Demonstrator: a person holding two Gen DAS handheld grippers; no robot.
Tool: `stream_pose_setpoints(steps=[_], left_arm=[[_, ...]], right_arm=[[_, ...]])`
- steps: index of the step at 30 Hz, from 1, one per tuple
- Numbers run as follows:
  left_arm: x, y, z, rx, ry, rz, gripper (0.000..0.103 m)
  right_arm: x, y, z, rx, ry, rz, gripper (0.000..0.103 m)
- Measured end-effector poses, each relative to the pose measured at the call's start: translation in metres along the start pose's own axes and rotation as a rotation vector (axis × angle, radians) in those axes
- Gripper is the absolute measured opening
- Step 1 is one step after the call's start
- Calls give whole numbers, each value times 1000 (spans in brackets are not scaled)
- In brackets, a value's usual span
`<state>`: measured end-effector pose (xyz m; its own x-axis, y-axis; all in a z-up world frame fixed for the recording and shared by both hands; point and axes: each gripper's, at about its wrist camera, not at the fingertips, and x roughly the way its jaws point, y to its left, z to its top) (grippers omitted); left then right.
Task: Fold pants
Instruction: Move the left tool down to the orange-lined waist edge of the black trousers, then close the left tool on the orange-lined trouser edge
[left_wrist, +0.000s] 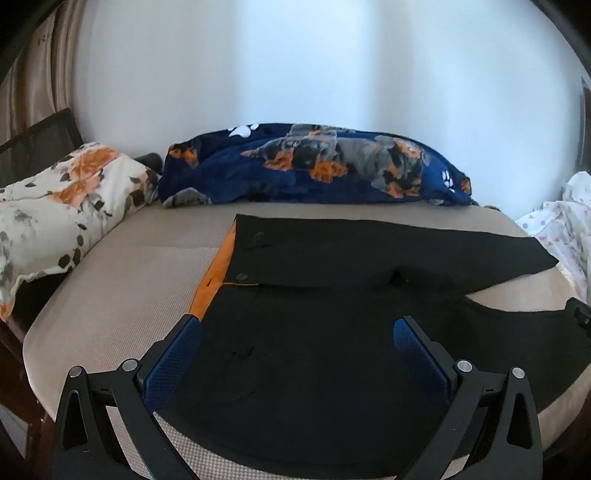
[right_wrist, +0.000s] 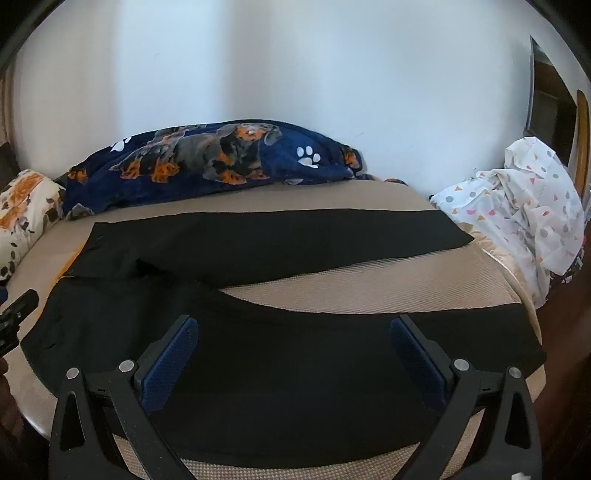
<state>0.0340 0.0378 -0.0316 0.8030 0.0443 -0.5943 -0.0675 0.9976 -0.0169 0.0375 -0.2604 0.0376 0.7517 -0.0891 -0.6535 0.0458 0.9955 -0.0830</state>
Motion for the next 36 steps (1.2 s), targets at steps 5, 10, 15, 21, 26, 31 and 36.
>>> stream_pose_setpoints(steps=[5, 10, 15, 21, 26, 31, 36], left_arm=[[13, 6, 3, -11, 41, 37, 103], [26, 22, 5, -22, 72, 42, 103], [38, 47, 17, 41, 63, -126, 103], [82, 84, 58, 53, 115, -188, 102], [147, 118, 96, -6, 176, -270, 85], [217, 134, 129, -8, 247, -310, 69], [277, 137, 142, 43, 363, -358, 36]], right_arm=[[4, 4, 2, -1, 12, 19, 103], [13, 11, -1, -9, 35, 41, 103], [22, 14, 1, -11, 57, 57, 103], [38, 20, 4, -5, 88, 74, 103], [56, 28, 8, -21, 109, 92, 103], [72, 33, 7, -33, 142, 93, 103], [84, 30, 6, -24, 159, 90, 103]])
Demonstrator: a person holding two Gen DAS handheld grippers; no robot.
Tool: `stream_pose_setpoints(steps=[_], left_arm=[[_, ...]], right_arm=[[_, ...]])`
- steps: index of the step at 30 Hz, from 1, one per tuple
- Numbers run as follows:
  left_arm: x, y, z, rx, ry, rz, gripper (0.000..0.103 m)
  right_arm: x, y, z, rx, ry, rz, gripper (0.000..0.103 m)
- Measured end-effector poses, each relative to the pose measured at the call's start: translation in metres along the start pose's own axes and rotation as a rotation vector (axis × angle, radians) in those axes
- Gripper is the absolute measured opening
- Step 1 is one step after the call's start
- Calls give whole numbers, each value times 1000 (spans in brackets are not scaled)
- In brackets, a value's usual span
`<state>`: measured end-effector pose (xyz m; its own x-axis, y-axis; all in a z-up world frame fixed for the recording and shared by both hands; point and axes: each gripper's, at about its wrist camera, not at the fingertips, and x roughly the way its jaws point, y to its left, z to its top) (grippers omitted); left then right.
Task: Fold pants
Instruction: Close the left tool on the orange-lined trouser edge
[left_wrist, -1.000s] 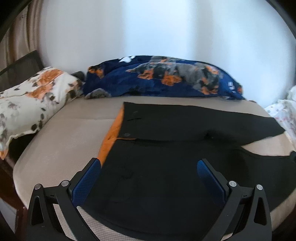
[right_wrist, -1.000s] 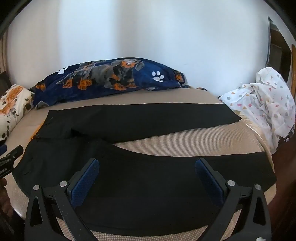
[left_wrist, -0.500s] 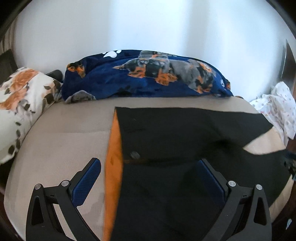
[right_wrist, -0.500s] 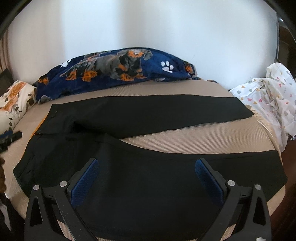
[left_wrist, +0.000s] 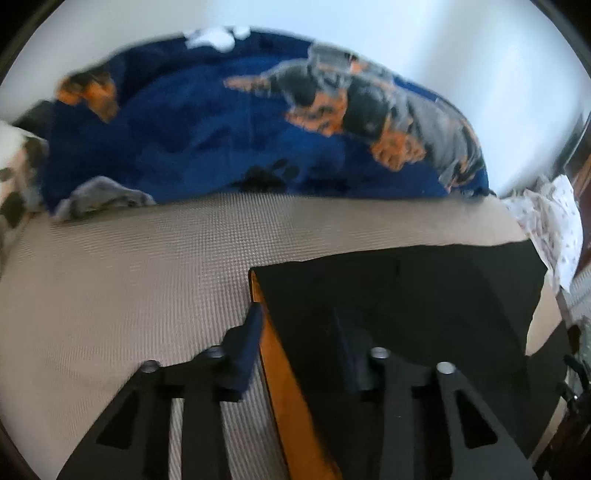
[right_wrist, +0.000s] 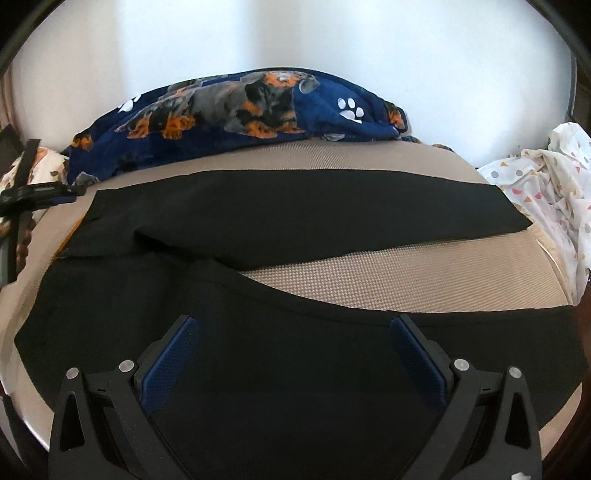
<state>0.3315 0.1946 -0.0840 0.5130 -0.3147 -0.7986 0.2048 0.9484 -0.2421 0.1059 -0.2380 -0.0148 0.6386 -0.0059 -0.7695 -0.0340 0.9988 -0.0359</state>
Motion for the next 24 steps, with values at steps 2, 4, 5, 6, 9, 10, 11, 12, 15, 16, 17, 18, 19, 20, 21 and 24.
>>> stream_pose_setpoints(steps=[2, 4, 5, 6, 9, 10, 11, 12, 15, 16, 17, 18, 19, 20, 21, 24], left_arm=[[11, 5, 5, 7, 11, 17, 36], [20, 11, 10, 9, 25, 14, 36], [24, 14, 12, 6, 32, 9, 36], [28, 16, 15, 12, 32, 20, 36], [34, 22, 20, 12, 15, 36, 37], [38, 22, 21, 3, 31, 13, 37], [41, 22, 20, -1, 45, -16, 38], [44, 19, 19, 1, 57, -34, 40], [43, 17, 18, -8, 61, -12, 41], [42, 20, 18, -35, 61, -26, 36], [41, 23, 18, -63, 53, -33, 25], [38, 30, 17, -104, 35, -46, 19], [34, 35, 16, -128, 21, -66, 13], [30, 39, 12, -149, -5, -88, 13], [27, 38, 9, -154, -12, -85, 13], [14, 29, 3, -114, -66, -109, 11]], right_arm=[[5, -1, 1, 4, 9, 2, 103], [10, 0, 2, 0, 19, 5, 103], [13, 1, 1, -4, 24, 4, 103], [15, 1, 1, -7, 27, 5, 103], [19, 2, 1, -10, 34, 19, 103], [19, 3, 2, -9, 34, 22, 103], [20, 3, 2, -10, 33, 26, 103], [21, 4, 2, -12, 33, 28, 103], [23, 5, 3, -15, 32, 32, 103], [24, 6, 3, -13, 32, 37, 103], [24, 6, 3, -11, 33, 39, 103], [25, 6, 3, -10, 33, 42, 103], [25, 6, 2, -10, 34, 45, 103], [25, 6, 2, -10, 34, 47, 103], [25, 5, 2, -10, 34, 48, 103], [26, 5, 2, -6, 32, 54, 103]])
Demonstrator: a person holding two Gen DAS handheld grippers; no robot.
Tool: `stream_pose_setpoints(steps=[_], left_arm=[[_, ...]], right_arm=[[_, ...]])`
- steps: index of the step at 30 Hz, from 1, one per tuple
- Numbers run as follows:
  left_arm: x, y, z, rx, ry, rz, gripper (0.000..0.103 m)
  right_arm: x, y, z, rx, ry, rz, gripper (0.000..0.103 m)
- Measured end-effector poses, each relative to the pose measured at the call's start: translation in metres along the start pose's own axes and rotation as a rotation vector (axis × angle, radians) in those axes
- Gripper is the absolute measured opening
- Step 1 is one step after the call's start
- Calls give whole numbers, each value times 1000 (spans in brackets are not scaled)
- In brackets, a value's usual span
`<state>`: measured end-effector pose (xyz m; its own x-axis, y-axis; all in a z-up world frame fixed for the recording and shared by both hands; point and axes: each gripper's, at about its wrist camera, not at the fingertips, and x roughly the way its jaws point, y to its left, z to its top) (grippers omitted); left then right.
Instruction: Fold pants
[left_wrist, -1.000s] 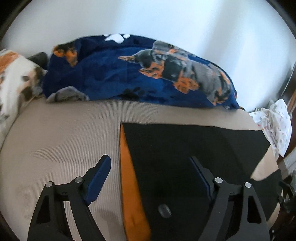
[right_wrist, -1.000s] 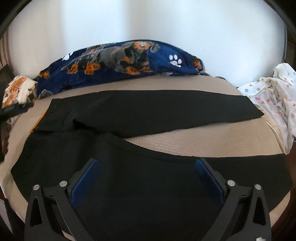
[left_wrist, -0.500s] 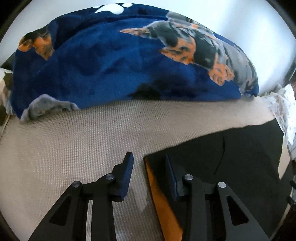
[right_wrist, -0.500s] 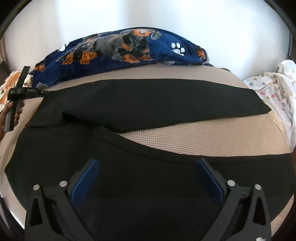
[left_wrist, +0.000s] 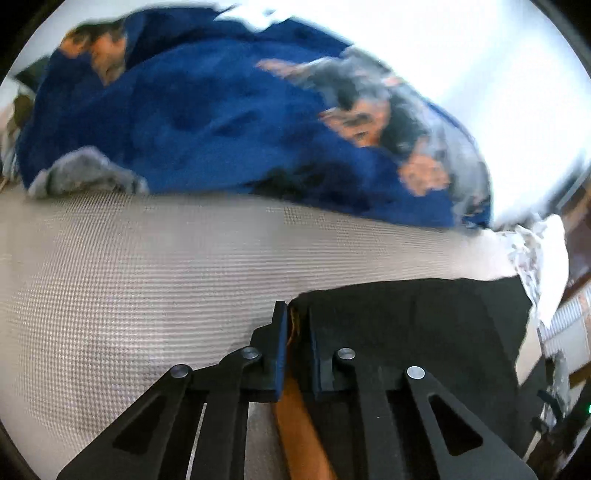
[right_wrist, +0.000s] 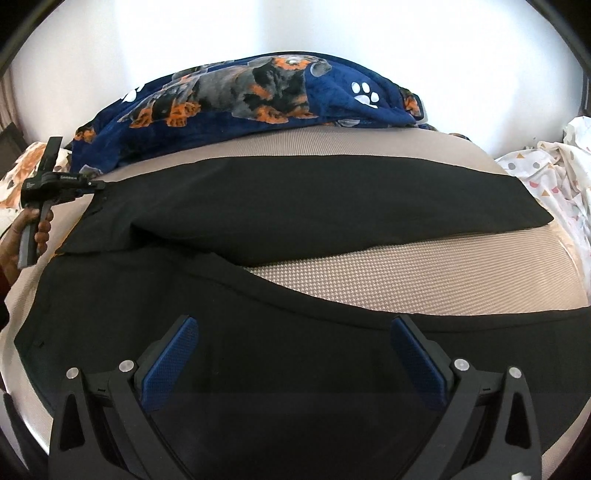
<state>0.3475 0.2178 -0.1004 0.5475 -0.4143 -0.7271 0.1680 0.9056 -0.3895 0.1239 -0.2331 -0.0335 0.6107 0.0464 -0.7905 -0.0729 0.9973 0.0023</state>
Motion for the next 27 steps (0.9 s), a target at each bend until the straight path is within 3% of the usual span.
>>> stream_pose_setpoints(steps=[3, 7, 9, 11, 14, 15, 16, 18, 21, 24, 27], left_arm=[[-3, 9, -1, -13, 7, -33, 11], [8, 11, 3, 13, 62, -11, 13], [19, 7, 5, 23, 104, -15, 23], [21, 7, 4, 21, 128, -63, 35], [25, 8, 7, -1, 127, -97, 36], [24, 9, 7, -13, 115, -97, 35], [25, 8, 6, -21, 102, -74, 18], [24, 2, 4, -21, 73, -35, 8], [7, -21, -4, 47, -10, 44, 7], [-31, -50, -15, 71, -140, 15, 7], [-74, -88, -38, 157, -247, 9, 7]], right_arm=[[-1, 2, 0, -7, -10, 0, 103], [1, 4, -1, -14, -6, 10, 103], [2, 4, -1, -16, -4, 8, 103], [4, 4, 0, -15, -2, 12, 103], [7, 5, 1, -15, 5, 16, 103], [8, 5, 1, -16, 6, 17, 103], [10, 6, 1, -18, 8, 21, 103], [12, 9, 2, -21, 10, 26, 103], [11, 9, 2, -21, 8, 60, 103], [9, 0, 6, 15, 5, 134, 103], [5, -23, 16, 140, -3, 273, 103]])
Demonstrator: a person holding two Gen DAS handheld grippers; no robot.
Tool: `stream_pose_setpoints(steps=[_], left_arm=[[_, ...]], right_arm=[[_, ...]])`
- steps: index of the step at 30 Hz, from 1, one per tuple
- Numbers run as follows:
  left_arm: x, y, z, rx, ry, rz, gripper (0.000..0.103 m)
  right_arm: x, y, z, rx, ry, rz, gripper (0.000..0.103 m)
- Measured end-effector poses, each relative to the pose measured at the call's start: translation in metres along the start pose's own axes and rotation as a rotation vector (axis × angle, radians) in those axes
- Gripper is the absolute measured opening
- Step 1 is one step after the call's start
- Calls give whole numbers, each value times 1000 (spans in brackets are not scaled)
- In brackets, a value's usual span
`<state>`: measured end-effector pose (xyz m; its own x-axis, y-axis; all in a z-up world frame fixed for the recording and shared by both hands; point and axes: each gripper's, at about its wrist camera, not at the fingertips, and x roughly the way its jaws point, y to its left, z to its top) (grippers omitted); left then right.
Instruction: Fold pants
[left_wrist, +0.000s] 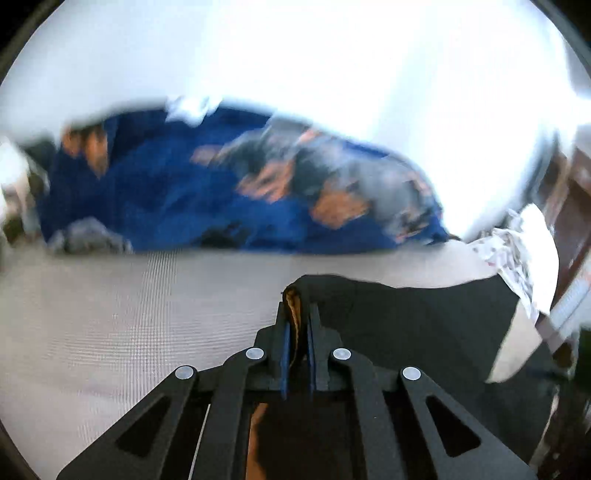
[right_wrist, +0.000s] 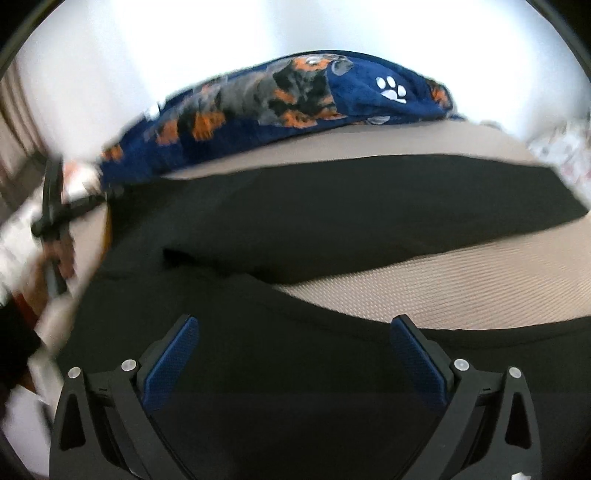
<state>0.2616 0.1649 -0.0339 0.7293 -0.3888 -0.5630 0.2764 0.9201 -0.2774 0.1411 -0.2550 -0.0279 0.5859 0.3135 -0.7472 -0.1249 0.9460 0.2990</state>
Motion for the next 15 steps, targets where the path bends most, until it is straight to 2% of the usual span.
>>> stream_pose_setpoints(steps=[5, 9, 11, 15], left_arm=[[-73, -49, -33, 48, -107, -78, 7], [-116, -78, -82, 45, -151, -165, 7], [-125, -85, -102, 37, -139, -176, 8], [-135, -86, -139, -31, -87, -184, 8]], right_arm=[[-13, -36, 32, 207, -36, 184, 103], [-5, -55, 58, 338, -32, 313, 103], [7, -65, 71, 398, -14, 370, 103], [34, -82, 87, 493, 25, 383, 102]])
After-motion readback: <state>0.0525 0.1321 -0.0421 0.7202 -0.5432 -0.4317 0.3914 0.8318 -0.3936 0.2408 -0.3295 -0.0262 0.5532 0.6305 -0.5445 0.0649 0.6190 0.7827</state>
